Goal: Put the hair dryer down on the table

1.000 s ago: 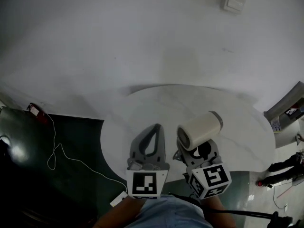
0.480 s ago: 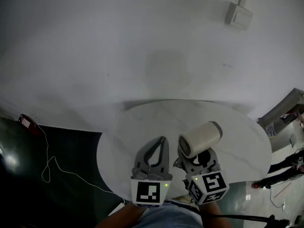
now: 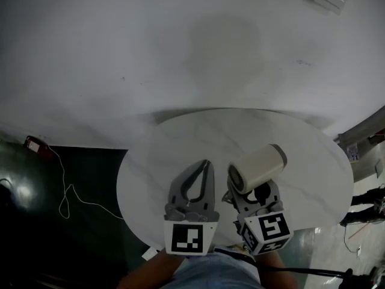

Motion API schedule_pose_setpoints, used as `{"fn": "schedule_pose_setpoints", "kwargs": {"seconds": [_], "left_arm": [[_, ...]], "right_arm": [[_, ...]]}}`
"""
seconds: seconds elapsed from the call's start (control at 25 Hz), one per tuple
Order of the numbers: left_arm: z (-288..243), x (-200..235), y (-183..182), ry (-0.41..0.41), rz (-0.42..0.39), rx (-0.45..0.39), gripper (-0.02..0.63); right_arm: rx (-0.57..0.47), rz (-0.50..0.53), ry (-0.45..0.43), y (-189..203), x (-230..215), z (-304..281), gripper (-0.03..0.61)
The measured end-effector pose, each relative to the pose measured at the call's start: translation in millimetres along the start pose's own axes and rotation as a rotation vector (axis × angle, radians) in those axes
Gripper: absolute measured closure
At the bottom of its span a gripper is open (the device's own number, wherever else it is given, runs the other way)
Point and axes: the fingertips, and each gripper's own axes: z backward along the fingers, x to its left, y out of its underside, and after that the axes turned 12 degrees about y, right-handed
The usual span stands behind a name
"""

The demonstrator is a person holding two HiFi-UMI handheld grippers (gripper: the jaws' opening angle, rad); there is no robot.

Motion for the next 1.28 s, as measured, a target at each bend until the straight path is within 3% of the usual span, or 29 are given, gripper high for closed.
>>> {"fn": "schedule_pose_setpoints", "kwargs": {"seconds": [0.2,0.72,1.28], "left_arm": [[-23,-1,21,0.000,-0.022,0.063,0.601],[-58,-10,70,-0.008,0.030,0.176,0.601],[-72,1,98,-0.051,0.078,0.240,0.601]], "right_arm": [[0.064,-0.024,-0.015,25,-15,-19,0.359],[0.164,-0.051,-0.054,68,-40,-47,0.359],[0.198,-0.066,-0.110,76,-41,-76,0.359]]}}
